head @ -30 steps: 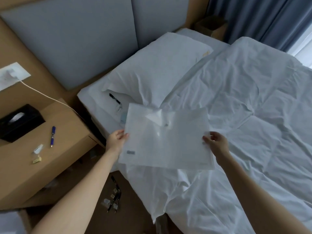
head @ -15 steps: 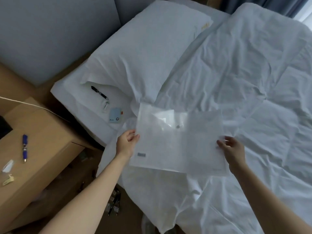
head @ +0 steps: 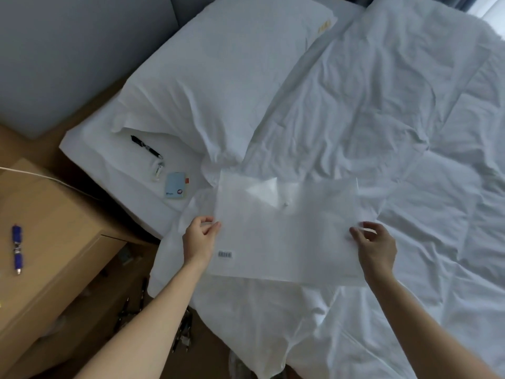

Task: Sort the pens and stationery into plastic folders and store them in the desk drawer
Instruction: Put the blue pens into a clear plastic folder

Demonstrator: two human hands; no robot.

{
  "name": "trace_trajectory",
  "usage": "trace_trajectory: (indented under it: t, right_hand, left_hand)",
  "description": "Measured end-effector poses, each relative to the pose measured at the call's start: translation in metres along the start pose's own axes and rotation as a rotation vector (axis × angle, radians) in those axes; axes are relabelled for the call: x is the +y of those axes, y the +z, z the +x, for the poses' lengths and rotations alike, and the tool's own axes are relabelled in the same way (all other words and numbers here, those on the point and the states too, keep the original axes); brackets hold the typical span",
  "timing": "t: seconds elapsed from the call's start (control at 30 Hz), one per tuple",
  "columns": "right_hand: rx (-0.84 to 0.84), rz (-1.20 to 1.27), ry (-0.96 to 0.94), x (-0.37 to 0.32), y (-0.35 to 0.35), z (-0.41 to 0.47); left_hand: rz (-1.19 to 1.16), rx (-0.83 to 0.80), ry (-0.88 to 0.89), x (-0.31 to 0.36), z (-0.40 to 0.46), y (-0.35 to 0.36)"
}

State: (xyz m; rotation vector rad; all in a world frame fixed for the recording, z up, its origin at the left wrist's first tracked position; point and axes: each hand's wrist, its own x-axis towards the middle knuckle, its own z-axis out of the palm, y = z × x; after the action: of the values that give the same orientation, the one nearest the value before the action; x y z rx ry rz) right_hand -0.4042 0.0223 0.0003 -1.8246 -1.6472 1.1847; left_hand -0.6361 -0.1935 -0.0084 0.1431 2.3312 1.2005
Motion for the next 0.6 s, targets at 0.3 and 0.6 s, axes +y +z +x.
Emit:
trace_trajectory:
  t: [0.3,0.6]
  right_hand:
    - [0.076,-0.042,-0.019,-0.015,0.002,-0.011]
    - [0.042,0.092,-0.047,-0.030,-0.017,-0.024]
  left_hand:
    - [0.063,0.116,0.070,0.007,-0.006,0.003]
    - [-0.056,0.083,0.107,0.017,-0.022,-0.010]
